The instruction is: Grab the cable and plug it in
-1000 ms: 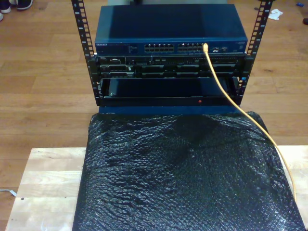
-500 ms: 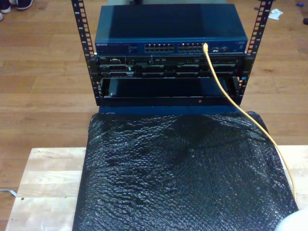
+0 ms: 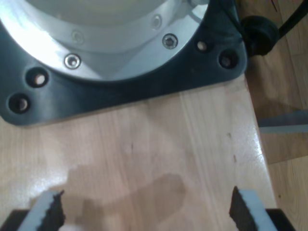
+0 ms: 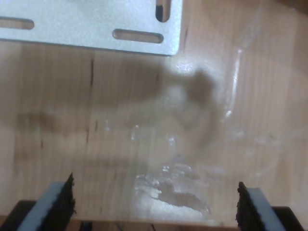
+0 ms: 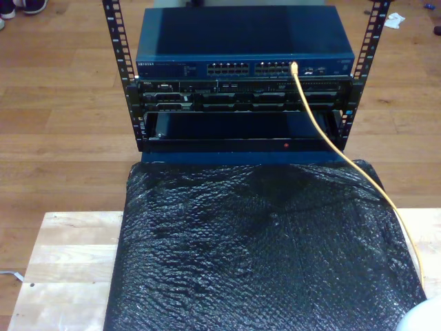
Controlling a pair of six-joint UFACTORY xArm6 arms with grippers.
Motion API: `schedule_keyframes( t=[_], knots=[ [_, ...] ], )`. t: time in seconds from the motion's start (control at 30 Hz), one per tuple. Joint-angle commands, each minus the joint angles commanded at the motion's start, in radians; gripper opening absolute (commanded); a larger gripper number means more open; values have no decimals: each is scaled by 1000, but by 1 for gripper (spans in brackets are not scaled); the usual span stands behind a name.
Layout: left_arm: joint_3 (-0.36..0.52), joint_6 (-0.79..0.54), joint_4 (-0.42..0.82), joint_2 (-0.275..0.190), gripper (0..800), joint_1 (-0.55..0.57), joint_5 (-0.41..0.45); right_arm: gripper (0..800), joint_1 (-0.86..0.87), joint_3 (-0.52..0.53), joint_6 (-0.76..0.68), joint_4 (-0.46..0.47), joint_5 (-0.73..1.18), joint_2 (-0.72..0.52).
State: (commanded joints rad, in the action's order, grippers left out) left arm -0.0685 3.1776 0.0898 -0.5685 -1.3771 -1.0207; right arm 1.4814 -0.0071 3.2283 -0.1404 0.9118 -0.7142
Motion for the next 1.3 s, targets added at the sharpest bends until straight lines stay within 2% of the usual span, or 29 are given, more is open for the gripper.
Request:
schedule_keyframes(
  t=[0.13,1.3],
  knots=[
    [0,0,-2,0,800,0,-2,797,2,25,31,0,-60,28],
    [0,0,-2,0,800,0,-2,797,14,28,28,-3,-72,32]
  ],
)
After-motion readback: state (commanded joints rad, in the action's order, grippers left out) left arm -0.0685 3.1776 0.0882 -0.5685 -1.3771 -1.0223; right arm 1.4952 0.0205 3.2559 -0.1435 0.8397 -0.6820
